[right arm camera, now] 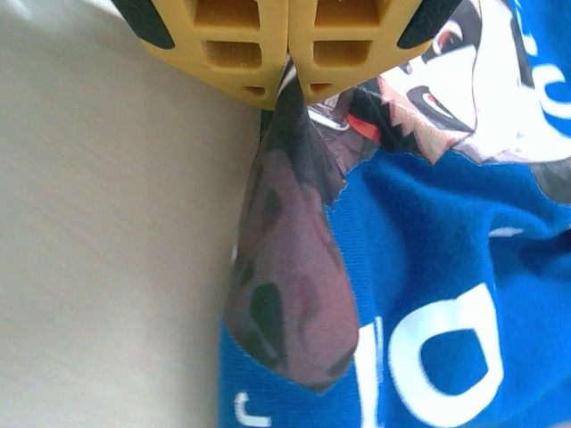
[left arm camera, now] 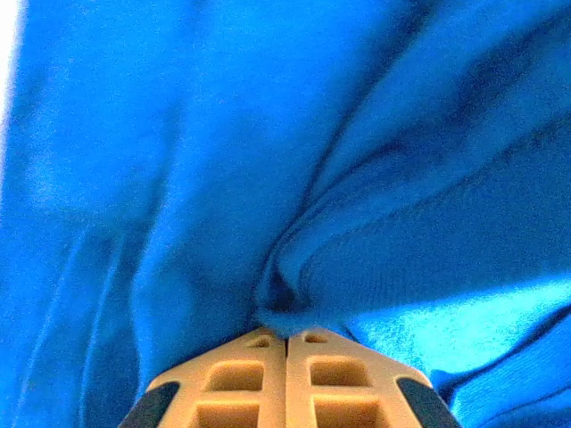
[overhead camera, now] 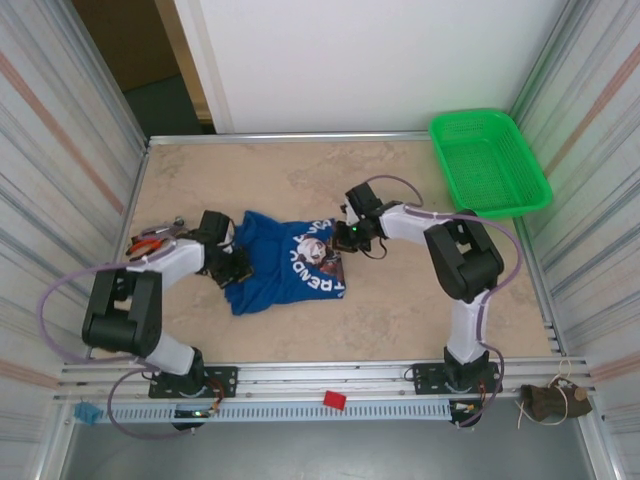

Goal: Fold the inside-out t-shirt

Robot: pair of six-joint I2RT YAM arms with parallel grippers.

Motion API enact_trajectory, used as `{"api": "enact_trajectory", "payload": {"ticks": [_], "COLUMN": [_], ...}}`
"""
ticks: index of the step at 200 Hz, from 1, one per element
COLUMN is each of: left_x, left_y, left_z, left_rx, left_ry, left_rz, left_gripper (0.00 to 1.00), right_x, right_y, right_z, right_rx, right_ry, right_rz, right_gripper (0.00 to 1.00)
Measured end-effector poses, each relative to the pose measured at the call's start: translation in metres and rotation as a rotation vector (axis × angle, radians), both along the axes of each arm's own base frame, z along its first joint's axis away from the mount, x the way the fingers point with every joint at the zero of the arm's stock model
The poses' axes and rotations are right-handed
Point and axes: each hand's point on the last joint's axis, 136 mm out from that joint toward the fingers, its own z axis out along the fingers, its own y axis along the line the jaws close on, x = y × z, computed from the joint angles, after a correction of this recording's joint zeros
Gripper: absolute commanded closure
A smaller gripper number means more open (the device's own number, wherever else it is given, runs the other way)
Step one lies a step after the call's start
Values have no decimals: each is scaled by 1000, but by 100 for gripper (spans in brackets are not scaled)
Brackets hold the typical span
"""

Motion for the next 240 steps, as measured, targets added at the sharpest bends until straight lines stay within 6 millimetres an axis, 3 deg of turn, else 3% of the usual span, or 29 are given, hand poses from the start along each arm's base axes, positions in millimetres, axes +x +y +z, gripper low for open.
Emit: {"api": "enact_trajectory", "payload": {"ticks": [33,52,67,75,94,112,128,142,170,199,240], "left_x": [73,115,145,161,191,208,207,197,148,99,35], "left_y": [-13,-27,-44,-54,-72,-73,-66,-57,-41,-53,-92], "left_z": [16,24,29,33,45,60,75,87,100,89,42], "left_rx": [6,-17,-41,-55,-71,-64,-56,-42,-33,-65,-119], "left_ry": [-81,-124,-156,-176,-229,-286,-309,-329,-334,-309,-209], "left_rz": [-43,-84,-131,-160,-214,-245,-246,-242,-209,-200,-240], "left_gripper": [100,100,99,94,77,60,51,50,50,51,51], "right_x": [-38,-73,-108,-128,-165,-170,-153,-127,-77,-49,-58], "right_y": [-52,-60,-50,-40,-25,-31,-42,-52,-57,-15,24], "right_z": [11,14,14,17,27,46,71,92,110,92,41], "right_rx": [-61,-87,-110,-113,-139,-149,-124,-96,-40,16,41], "right_ry": [-19,-33,-58,-70,-102,-155,-206,-248,-276,-230,-131], "right_rz": [-163,-210,-201,-174,-118,-130,-181,-233,-254,-139,-36], "right_gripper": [100,100,60,46,43,44,50,57,74,81,86]}}
